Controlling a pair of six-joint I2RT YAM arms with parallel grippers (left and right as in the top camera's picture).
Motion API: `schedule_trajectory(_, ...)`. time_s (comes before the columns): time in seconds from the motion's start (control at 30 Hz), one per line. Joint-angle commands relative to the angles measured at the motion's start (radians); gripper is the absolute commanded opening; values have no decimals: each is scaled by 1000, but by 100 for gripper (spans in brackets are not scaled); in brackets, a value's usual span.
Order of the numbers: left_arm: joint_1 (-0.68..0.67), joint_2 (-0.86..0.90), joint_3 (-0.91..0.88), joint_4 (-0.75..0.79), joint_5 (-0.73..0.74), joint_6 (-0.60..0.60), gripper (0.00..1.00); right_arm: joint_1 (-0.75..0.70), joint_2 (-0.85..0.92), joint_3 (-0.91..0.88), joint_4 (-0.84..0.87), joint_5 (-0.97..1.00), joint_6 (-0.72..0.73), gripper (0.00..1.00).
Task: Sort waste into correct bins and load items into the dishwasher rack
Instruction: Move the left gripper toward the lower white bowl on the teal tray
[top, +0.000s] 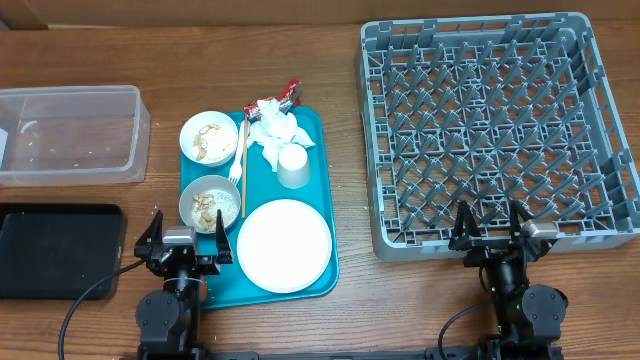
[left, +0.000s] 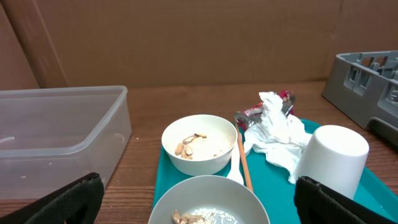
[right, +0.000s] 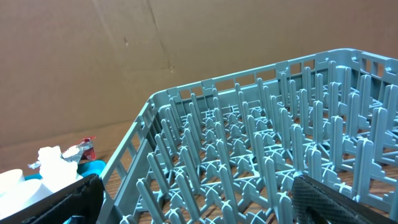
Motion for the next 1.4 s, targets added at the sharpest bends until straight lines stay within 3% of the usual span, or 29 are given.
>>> schedule_trajectory(0.0, 8, -10, -3, 3, -10, 15, 100, -3, -8, -10, 5, 6, -8, 100)
schedule_trajectory(1.17, 8, -10, -3, 5, -8, 11, 100, -3, -8, -10, 6, 6, -8, 100)
schedule_trajectory(1.27, 6, -10, -3, 9, 123, -103, 100, -3, -8, -10, 6, 6, -8, 100)
schedule_trajectory(1.3, 6, -10, -3, 28, 321, -335, 100, -3, -8, -10, 6, 6, -8, 100)
schedule_trajectory(1.37, 6, -10, -3, 33, 437, -489, 100, -3, -8, -10, 5, 6, -8, 100)
